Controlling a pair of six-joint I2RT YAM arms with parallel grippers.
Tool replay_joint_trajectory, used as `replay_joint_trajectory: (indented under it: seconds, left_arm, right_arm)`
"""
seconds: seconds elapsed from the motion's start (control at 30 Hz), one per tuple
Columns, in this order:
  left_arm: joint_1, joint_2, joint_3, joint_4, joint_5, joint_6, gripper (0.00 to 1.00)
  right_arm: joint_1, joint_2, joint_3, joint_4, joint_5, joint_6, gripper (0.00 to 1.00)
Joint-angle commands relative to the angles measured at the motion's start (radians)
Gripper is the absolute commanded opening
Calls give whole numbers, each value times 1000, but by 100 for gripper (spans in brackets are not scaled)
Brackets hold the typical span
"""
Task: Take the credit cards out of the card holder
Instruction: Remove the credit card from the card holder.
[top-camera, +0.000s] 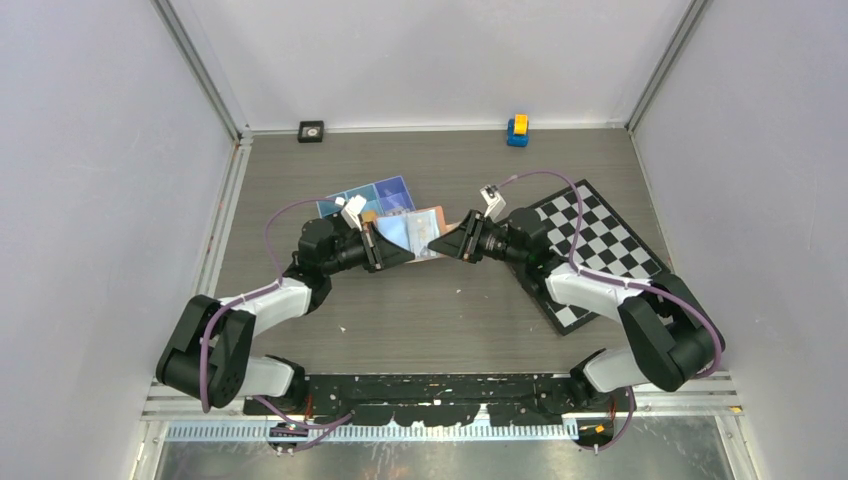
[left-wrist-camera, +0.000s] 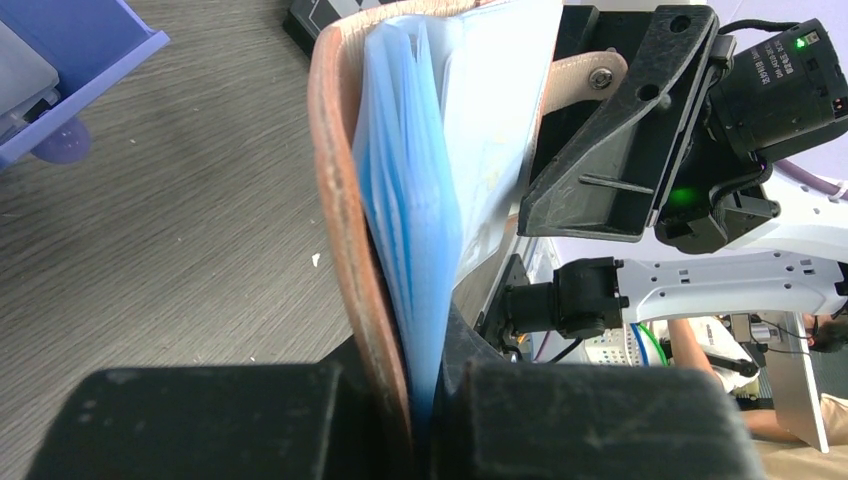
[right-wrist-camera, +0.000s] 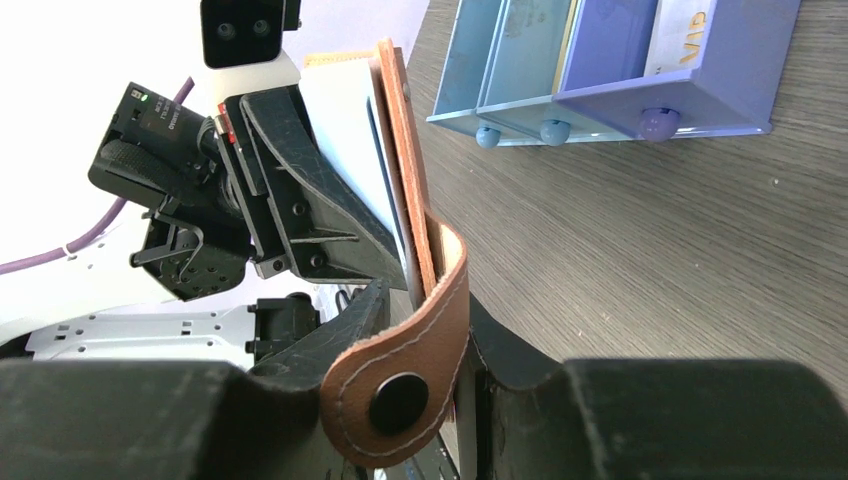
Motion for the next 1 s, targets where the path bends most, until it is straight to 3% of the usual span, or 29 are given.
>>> replay_joint_trajectory:
  seconds: [0.0, 0.3, 0.57, 0.97]
  left_arm:
    - [-2, -20, 22, 31, 1, 24, 0]
    - [-2, -15, 26, 18, 3, 27, 0]
    - [-2, -5, 27, 41, 14, 15, 0]
    - [-2, 13, 39, 17, 20, 21, 0]
  right_arm:
    - [-2, -50, -2, 14, 32, -27, 33]
    - [-15, -97, -22, -11, 71, -38, 31]
    - [-16, -73, -2, -30, 54, -43, 15]
    - [-15, -50, -36, 189, -60, 45, 5]
